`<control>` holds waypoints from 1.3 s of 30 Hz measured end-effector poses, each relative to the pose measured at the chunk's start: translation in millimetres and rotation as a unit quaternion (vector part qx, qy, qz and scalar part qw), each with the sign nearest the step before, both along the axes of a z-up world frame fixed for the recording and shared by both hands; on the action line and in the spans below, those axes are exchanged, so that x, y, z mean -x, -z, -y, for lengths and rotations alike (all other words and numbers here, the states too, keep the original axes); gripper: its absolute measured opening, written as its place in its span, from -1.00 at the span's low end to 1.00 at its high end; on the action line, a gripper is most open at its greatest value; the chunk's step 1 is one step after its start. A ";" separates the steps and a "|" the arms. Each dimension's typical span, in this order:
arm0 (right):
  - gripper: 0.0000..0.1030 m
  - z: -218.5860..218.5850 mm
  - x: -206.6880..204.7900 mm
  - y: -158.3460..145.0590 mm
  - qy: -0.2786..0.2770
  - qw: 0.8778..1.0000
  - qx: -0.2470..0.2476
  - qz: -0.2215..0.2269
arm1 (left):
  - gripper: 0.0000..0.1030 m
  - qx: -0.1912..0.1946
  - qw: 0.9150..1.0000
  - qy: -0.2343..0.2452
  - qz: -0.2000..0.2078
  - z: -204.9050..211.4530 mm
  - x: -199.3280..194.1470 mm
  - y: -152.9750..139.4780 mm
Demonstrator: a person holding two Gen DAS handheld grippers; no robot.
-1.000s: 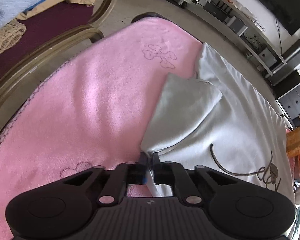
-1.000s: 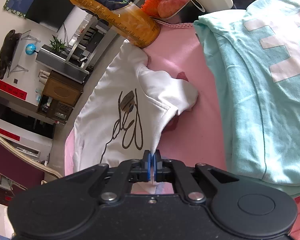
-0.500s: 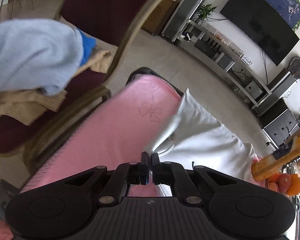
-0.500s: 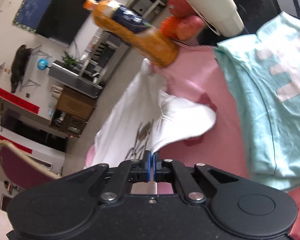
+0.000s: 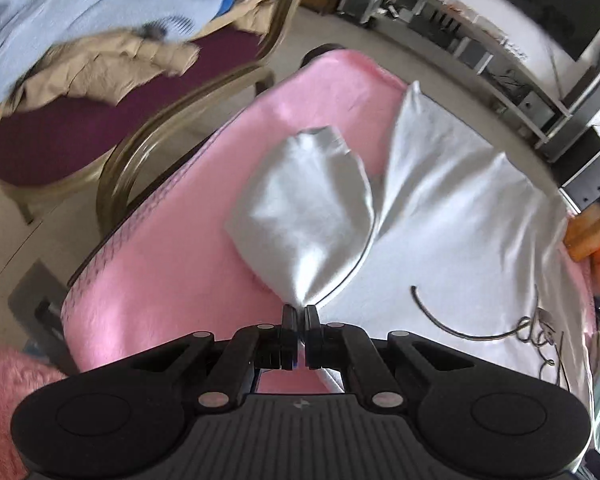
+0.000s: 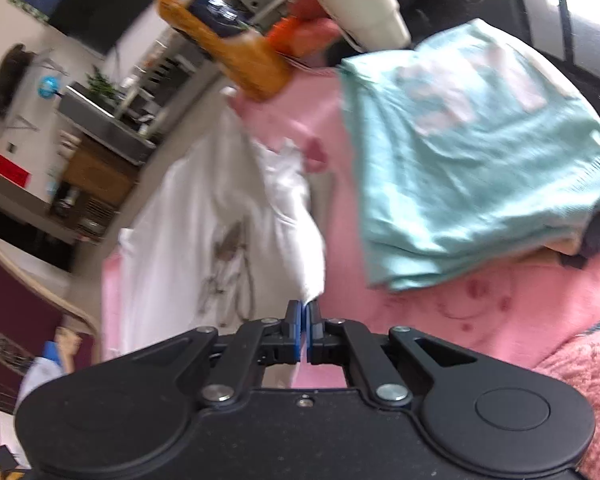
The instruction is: Fold clothes
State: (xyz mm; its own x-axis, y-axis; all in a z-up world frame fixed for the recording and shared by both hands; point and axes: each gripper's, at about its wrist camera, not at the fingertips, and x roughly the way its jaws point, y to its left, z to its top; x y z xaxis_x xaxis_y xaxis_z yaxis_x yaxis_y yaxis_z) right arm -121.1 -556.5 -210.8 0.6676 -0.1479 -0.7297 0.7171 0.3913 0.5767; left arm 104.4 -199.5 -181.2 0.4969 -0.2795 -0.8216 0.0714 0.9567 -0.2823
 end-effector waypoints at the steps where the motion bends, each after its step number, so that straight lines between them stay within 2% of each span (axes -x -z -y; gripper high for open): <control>1: -0.96 -1.4 0.5 0.2 -0.003 1.000 0.001 0.000 | -0.95 0.006 1.000 -0.002 0.003 -4.1 1.1 -3.3; 5: -1.00 -8.4 3.4 -11.5 -0.014 0.999 0.030 -0.004 | -0.95 0.011 0.999 0.007 0.035 -9.9 14.4 -22.8; 7: -1.00 -8.5 5.6 -15.3 -0.016 0.999 0.045 -0.011 | -0.94 -0.004 0.999 0.022 0.048 -3.8 19.3 -23.8; 8: -1.00 -7.5 6.0 -15.1 -0.017 0.998 0.053 -0.018 | -0.90 -0.023 0.998 0.030 0.050 2.0 19.2 -20.3; 10: -0.98 -3.6 7.1 -9.0 -0.016 0.999 0.048 -0.019 | -0.88 -0.086 0.994 0.032 0.054 12.8 19.2 -9.8; 13: -0.89 -4.0 6.7 -4.3 -0.029 0.999 0.042 -0.018 | -0.82 -0.144 0.987 0.014 0.068 10.0 21.4 -0.9; 16: -0.88 -5.5 4.2 -6.2 -0.046 0.998 0.050 -0.007 | -0.72 -0.126 0.990 0.000 0.063 -6.7 18.1 -3.5; 18: -0.79 -6.7 1.7 -5.9 -0.057 0.997 0.051 0.010 | -0.69 -0.109 0.992 0.002 0.069 -14.2 18.9 -7.2; 23: -0.70 -15.2 -10.7 2.7 -0.100 0.994 0.036 0.029 | -0.64 -0.079 0.992 0.066 0.071 0.5 27.2 -6.2; 29: -0.68 -28.7 -27.1 15.3 -0.143 0.989 0.022 0.019 | -0.59 -0.095 0.978 0.165 0.082 41.8 44.0 10.2; 35: -0.68 -41.4 -43.8 25.0 -0.184 0.982 0.028 0.008 | -0.57 -0.122 0.965 0.216 0.091 70.4 50.2 30.8; 39: -0.73 -52.6 -54.4 35.4 -0.219 0.974 0.046 -0.046 | -0.53 -0.147 0.956 0.238 0.084 71.8 52.9 39.3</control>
State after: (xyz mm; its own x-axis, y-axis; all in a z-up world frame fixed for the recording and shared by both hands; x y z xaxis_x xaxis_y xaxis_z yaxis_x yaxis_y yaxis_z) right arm -66.7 -504.0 -246.2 0.6130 0.0682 -0.7871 0.5176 0.7180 0.4654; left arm 51.5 -271.3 -220.5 0.5028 -0.2759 -0.8192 0.5387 0.8411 0.0474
